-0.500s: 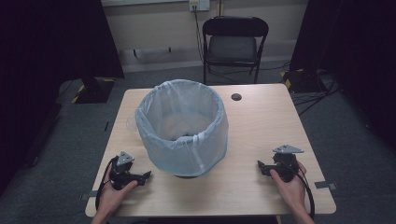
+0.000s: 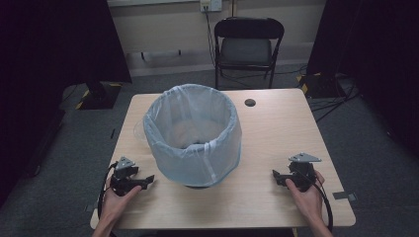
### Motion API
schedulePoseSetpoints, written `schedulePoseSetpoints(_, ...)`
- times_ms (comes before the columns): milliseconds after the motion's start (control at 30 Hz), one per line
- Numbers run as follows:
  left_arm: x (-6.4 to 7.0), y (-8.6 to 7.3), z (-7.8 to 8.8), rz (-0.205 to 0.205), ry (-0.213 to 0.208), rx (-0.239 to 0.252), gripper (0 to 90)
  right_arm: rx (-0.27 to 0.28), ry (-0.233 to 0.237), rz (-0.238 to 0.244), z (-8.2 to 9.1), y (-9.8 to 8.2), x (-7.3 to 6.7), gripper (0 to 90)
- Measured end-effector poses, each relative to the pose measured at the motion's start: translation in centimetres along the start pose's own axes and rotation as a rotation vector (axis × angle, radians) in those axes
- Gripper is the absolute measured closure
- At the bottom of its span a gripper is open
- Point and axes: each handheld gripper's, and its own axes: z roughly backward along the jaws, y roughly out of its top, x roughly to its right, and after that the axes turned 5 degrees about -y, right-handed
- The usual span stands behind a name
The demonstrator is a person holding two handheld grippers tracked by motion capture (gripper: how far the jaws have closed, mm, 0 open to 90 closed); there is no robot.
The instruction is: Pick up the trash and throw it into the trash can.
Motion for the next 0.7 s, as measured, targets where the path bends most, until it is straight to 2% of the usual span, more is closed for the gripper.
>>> schedulePoseSetpoints(67, -0.1, 0.5, 0.1, -0.014, 0.001, -0.007, 21.1, 0.0, 0.0, 0.0, 0.0, 0.0, 0.0, 12.1)
schedulePoseSetpoints(100, -0.3, 1.4, 0.4, -0.03, 0.018, -0.009, 21.5, 0.0, 0.0, 0.0, 0.0, 0.0, 0.0, 12.0)
schedulePoseSetpoints(167, -0.7, 1.8, 0.6, -0.028, 0.017, -0.001, 22.4, 0.001, -0.002, 0.0, 0.0, 0.0, 0.0, 12.0)
schedulePoseSetpoints(200, -1.2, 2.2, 0.7, -0.009, 0.013, 0.019, 22.4, 0.001, -0.002, 0.0, 0.0, 0.0, 0.0, 12.0)
schedulePoseSetpoints(233, -2.3, 3.0, 1.1, 0.02, -0.014, 0.051, 21.8, 0.0, 0.0, 0.0, 0.0, 0.0, 0.0, 12.0)
schedulePoseSetpoints(300, -2.7, 3.5, 1.2, 0.034, -0.026, 0.062, 20.7, -0.001, -0.001, 0.0, 0.0, 0.0, 0.0, 12.0)
schedulePoseSetpoints(333, -3.5, 4.4, 1.3, 0.048, -0.038, 0.067, 19.7, 0.0, 0.0, 0.0, 0.0, 0.0, 0.0, 12.0)
schedulePoseSetpoints(467, -4.6, 5.3, 1.2, 0.05, -0.033, 0.061, 18.1, 0.0, 0.0, 0.0, 0.0, 0.0, 0.0, 12.0)
schedulePoseSetpoints(533, -5.8, 6.2, 1.1, 0.079, -0.041, 0.082, 17.6, 0.0, -0.001, 0.0, 0.0, 0.0, 0.0, 12.0)
schedulePoseSetpoints(633, -6.5, 7.0, 1.1, 0.081, -0.039, 0.091, 17.1, 0.0, 0.0, 0.0, 0.0, 0.0, 0.0, 12.0)
schedulePoseSetpoints(700, -7.4, 8.2, 1.4, 0.074, -0.038, 0.106, 17.2, 0.0, -0.001, 0.0, 0.0, 0.0, 0.0, 12.0)
